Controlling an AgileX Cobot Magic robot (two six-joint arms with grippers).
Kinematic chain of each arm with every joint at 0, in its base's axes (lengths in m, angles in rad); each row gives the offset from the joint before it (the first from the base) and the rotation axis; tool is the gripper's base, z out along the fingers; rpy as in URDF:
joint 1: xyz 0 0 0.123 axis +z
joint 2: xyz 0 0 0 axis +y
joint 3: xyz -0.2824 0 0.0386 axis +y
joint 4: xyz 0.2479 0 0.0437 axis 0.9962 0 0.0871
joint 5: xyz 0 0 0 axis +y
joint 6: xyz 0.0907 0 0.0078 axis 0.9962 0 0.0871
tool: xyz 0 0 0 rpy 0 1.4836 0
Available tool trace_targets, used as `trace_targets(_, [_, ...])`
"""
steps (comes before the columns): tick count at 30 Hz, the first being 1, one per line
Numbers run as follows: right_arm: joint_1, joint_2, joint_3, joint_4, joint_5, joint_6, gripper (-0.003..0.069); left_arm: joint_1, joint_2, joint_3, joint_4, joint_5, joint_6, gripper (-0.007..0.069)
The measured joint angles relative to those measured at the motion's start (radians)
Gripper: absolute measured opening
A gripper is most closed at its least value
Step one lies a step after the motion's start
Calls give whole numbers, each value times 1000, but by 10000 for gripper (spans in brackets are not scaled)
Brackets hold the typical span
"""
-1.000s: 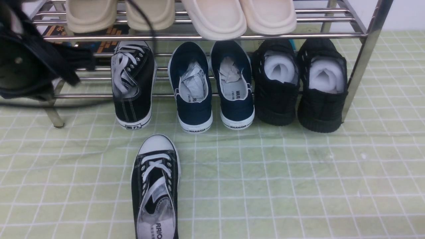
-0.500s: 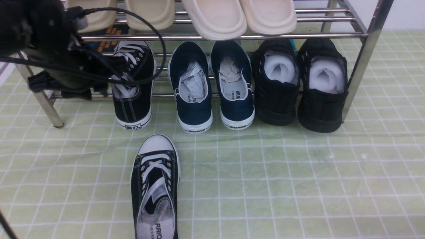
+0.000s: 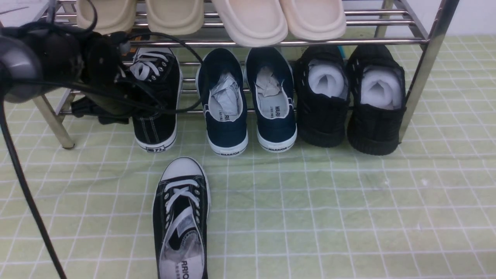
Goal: Take the shoes off the shelf with your hand from the green coffee tablecloth.
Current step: 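Grasp the leftmost shoe on the bottom shelf of the shoe rack with the left gripper, then set the held shoe down on the floor in front of the rack with the left gripper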
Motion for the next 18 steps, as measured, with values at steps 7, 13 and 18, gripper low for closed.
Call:
trace_targets(7, [0, 0, 0, 0, 0, 0, 237, 0, -37, -1, -19, 88, 1, 16])
trace_targets(13, [0, 0, 0, 0, 0, 0, 237, 0, -181, 4, -36, 330, 3, 11])
trace_targets(18, [0, 0, 0, 0, 0, 0, 237, 0, -325, 5, -43, 540, 17, 11])
